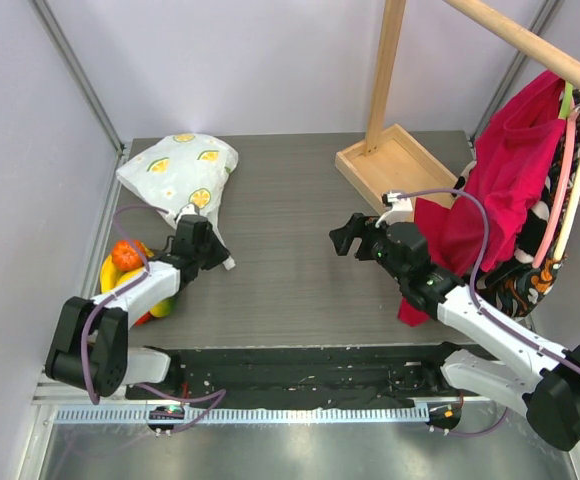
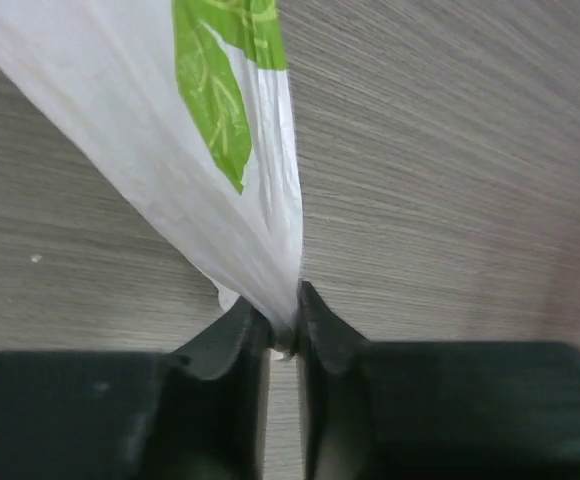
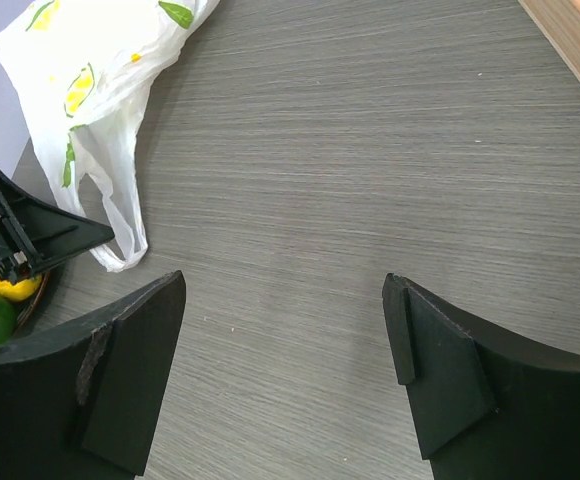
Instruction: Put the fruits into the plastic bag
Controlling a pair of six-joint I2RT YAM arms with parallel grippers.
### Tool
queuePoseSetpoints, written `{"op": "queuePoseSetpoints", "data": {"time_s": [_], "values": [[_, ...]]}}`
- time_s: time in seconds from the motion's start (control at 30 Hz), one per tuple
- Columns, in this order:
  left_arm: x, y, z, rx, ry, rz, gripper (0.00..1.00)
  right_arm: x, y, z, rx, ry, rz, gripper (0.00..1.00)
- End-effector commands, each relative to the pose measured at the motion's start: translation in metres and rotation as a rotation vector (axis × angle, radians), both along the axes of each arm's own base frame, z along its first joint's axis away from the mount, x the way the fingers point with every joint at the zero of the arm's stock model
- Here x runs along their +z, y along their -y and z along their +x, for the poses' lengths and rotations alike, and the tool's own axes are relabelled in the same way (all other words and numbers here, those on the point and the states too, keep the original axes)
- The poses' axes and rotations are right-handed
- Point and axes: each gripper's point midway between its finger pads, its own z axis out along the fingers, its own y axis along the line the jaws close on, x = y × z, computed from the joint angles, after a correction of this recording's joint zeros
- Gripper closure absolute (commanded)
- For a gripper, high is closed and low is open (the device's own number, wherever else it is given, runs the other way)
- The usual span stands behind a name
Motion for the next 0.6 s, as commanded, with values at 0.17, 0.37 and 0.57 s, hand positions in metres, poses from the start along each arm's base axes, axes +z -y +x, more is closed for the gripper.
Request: {"op": "queuePoseSetpoints", "data": {"time_s": [0.17, 0.37, 0.57], "values": [[0.081, 0.01, 0.026, -0.118, 0.195, 0.036, 1.0, 0.017, 0.003, 0.0, -0.001, 0.042, -0.004, 0.12], [0.168, 0.024, 0.004, -0.351, 0.275, 0.079, 1.0, 0.03, -0.006, -0.006, 0.07, 0.069, 0.003, 0.12], [0.235, 0.037, -0.01, -0.594, 0.441, 0.154, 1.0, 0.049, -0.034, -0.011, 0.167, 0.095, 0.003, 0.16]]}}
